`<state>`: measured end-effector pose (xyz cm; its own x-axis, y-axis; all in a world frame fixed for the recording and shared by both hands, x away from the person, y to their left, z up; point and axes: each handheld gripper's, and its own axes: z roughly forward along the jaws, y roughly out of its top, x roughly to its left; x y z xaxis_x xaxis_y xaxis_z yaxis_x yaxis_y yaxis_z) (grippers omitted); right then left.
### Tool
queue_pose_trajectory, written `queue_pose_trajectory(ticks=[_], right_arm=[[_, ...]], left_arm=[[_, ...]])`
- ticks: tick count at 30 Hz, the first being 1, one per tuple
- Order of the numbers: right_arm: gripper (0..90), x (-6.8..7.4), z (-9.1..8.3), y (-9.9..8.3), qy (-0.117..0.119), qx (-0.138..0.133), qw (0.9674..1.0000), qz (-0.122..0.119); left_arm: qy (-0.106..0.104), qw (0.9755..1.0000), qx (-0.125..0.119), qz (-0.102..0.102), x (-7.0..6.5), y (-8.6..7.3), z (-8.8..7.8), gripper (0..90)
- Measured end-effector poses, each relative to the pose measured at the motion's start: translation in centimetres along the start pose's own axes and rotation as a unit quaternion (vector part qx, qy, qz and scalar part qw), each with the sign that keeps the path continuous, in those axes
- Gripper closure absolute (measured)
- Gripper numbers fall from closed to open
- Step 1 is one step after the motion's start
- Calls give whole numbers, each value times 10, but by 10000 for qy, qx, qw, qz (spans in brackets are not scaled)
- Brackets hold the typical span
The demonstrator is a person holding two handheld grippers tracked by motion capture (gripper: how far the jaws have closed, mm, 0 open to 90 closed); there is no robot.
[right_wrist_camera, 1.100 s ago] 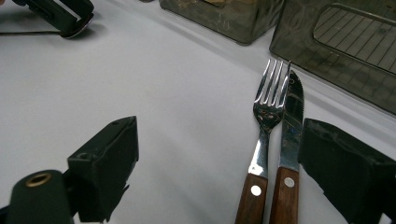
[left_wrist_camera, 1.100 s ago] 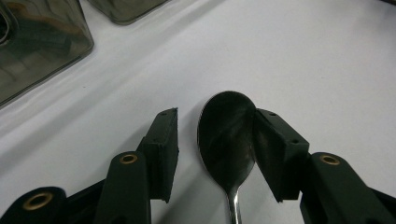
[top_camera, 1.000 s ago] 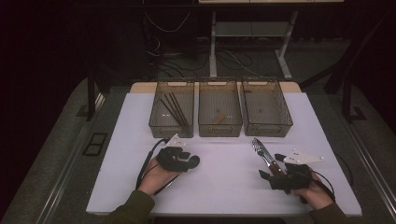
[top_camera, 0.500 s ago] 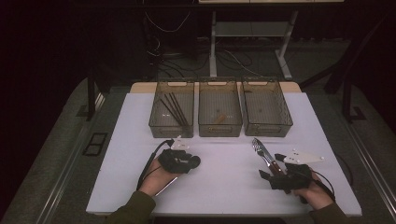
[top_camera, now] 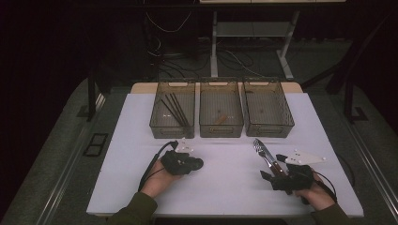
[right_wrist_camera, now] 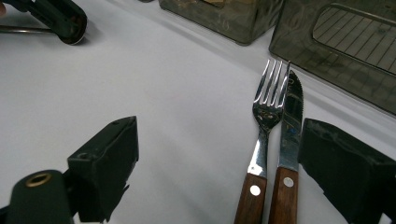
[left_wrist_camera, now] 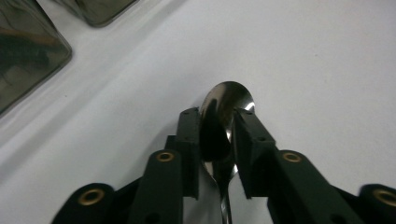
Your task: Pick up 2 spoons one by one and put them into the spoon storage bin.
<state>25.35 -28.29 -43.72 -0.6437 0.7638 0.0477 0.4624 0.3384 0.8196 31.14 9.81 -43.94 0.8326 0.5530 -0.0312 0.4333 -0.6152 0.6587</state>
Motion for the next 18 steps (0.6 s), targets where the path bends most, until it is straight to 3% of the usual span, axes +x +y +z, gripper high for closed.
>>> queue_pose_trajectory(ticks=[7, 14, 18], right_arm=[[127, 0, 0, 0, 1, 4, 10000, 8], [127, 0, 0, 0, -1, 1, 10000, 4], [127, 0, 0, 0, 2, -9, 10000, 0]], left_arm=[[-1, 9999, -47, 114, -3, 2, -5, 812], [-208, 9997, -96, 102, -4, 3, -9, 876], [-209, 9997, -97, 102, -4, 3, -9, 880]])
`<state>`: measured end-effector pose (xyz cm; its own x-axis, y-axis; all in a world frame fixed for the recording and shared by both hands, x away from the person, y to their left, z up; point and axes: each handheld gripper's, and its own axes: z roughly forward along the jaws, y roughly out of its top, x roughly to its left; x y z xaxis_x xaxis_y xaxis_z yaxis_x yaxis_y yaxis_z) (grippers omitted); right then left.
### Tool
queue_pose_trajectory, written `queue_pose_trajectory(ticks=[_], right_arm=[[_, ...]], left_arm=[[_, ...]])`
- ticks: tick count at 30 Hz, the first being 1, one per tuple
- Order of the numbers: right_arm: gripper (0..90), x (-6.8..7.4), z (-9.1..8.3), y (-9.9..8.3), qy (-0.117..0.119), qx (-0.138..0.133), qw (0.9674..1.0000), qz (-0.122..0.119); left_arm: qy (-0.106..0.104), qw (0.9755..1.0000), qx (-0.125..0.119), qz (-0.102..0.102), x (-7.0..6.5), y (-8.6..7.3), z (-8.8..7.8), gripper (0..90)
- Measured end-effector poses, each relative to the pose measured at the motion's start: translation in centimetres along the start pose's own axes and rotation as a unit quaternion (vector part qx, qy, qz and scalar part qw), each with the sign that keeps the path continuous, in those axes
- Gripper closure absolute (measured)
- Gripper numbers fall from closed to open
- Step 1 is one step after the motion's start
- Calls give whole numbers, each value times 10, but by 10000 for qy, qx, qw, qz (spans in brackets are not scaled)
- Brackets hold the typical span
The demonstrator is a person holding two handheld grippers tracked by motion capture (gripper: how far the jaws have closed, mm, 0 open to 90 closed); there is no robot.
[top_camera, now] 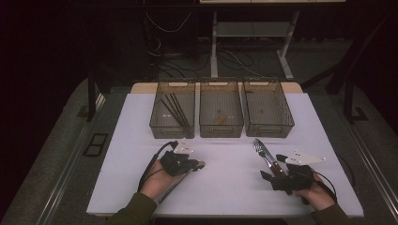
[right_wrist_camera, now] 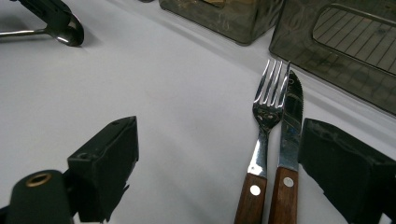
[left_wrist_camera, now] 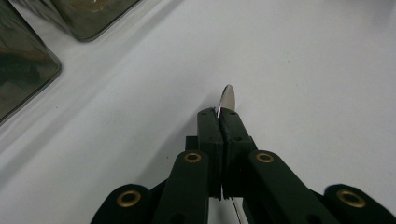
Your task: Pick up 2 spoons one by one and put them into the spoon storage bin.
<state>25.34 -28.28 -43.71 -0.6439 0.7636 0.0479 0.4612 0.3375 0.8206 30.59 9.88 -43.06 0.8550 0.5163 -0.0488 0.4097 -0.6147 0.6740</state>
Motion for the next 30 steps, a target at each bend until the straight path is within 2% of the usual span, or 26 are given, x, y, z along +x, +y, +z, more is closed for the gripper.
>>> queue_pose_trajectory(ticks=[10, 18, 25, 30], right_arm=[[127, -1, -1, 0, -2, 0, 10000, 26], [127, 0, -1, 0, -11, -3, 10000, 42], [127, -2, -1, 0, -1, -32, 10000, 43], [127, -1, -2, 0, 0, -40, 10000, 45]], left_arm=[[3, 9998, -124, -143, 2, 6, -2, 881], [-54, 9988, -348, -339, 10, 16, -6, 885], [-56, 9986, -388, -357, 16, 31, -5, 886], [-54, 9986, -454, -277, 19, 47, -6, 885]])
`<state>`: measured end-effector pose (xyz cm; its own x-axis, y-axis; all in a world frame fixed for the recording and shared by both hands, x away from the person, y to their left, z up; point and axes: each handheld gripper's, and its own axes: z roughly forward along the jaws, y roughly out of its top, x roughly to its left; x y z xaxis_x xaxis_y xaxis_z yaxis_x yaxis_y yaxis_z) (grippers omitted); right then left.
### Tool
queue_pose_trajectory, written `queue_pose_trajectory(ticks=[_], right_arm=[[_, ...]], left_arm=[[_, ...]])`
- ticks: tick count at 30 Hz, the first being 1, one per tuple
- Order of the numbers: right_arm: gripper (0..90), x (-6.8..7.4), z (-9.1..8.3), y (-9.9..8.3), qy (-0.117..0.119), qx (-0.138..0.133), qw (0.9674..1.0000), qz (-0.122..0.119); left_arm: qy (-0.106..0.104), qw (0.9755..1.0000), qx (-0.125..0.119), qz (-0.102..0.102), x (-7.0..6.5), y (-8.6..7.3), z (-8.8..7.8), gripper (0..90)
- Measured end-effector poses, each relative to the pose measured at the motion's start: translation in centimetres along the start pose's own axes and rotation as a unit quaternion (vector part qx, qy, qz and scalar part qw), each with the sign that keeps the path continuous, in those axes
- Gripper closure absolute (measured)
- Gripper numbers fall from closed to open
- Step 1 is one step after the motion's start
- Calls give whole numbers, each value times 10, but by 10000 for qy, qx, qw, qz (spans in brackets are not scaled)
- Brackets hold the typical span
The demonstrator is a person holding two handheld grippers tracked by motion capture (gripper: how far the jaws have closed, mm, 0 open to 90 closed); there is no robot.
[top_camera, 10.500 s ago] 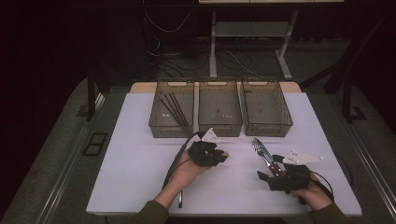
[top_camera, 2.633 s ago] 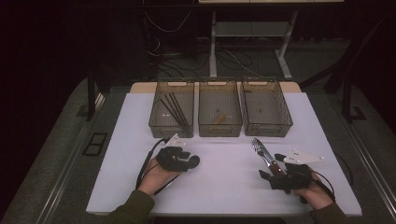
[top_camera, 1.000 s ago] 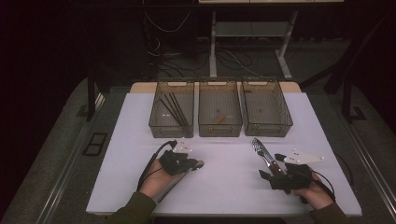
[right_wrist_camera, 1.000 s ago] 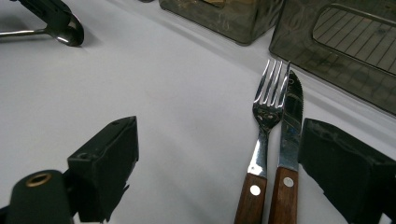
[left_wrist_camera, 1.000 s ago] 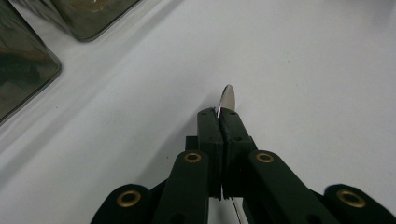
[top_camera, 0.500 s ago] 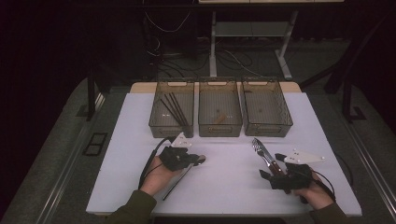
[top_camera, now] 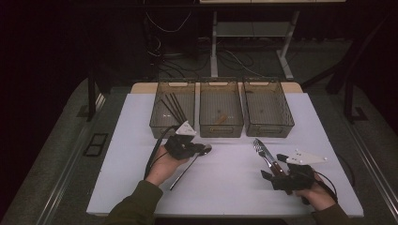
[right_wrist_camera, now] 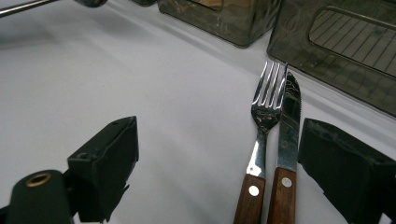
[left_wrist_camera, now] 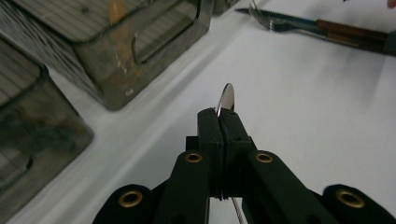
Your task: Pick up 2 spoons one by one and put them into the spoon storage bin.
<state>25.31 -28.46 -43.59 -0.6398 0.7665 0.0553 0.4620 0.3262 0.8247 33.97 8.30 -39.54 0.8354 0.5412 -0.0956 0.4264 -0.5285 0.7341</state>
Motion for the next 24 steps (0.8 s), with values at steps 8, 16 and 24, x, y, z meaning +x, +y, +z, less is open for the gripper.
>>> queue_pose_trajectory(ticks=[8, 16, 24], right_arm=[[127, 0, -1, 0, 6, 9, 10000, 40], [127, 0, -1, 0, 3, -18, 10000, 36], [127, 1, -2, 1, 25, -24, 10000, 40]], left_arm=[[-15, 9998, -166, -54, 7, 26, -1, 885], [74, 9998, -185, -31, 18, 51, -1, 885], [195, 9993, -278, -131, 31, 79, 3, 885]])
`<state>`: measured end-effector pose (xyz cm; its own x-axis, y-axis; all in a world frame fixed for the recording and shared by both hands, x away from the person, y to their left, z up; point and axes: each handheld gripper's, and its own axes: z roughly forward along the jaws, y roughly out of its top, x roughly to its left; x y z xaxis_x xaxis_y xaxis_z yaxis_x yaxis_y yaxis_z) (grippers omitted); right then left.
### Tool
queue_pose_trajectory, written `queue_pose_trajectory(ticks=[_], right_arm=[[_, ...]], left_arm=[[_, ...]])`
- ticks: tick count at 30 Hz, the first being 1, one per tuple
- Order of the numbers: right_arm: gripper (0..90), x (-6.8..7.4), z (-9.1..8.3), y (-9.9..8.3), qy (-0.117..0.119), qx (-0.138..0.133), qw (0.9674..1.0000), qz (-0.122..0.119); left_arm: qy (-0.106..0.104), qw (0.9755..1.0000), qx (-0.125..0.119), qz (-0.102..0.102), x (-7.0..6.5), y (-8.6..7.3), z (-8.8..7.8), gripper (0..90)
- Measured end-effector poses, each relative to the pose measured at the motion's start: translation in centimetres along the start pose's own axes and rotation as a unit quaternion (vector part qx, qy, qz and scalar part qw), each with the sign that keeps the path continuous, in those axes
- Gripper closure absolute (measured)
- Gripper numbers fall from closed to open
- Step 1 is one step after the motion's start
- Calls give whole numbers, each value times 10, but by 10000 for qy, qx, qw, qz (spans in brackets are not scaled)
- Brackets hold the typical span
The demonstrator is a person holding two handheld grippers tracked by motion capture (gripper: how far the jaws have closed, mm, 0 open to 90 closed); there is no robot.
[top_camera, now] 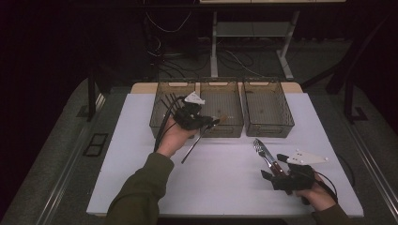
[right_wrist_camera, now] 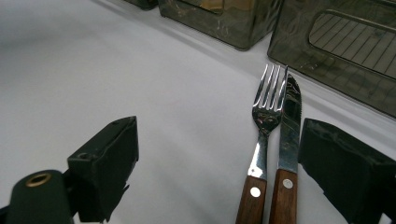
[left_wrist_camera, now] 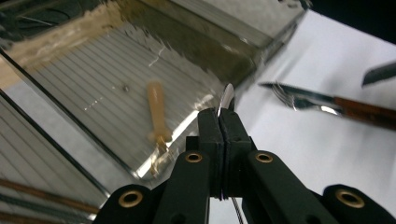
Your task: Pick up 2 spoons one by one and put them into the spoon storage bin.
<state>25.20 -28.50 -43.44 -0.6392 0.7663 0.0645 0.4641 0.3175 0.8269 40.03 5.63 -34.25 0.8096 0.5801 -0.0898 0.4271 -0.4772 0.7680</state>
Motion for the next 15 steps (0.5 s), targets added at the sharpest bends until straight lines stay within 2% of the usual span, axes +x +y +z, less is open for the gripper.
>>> queue_pose_trajectory(ticks=[7, 9, 15], right_arm=[[127, 0, -1, 0, -5, -48, 10000, 42], [127, 0, -1, 0, -20, -63, 10000, 53], [127, 0, -2, 0, -31, -114, 9999, 92]], left_arm=[[165, 9996, -179, -150, 15, 28, 8, 885], [228, 9995, -171, -129, 19, 36, 10, 885], [372, 9987, -254, -238, 28, 54, 25, 885]])
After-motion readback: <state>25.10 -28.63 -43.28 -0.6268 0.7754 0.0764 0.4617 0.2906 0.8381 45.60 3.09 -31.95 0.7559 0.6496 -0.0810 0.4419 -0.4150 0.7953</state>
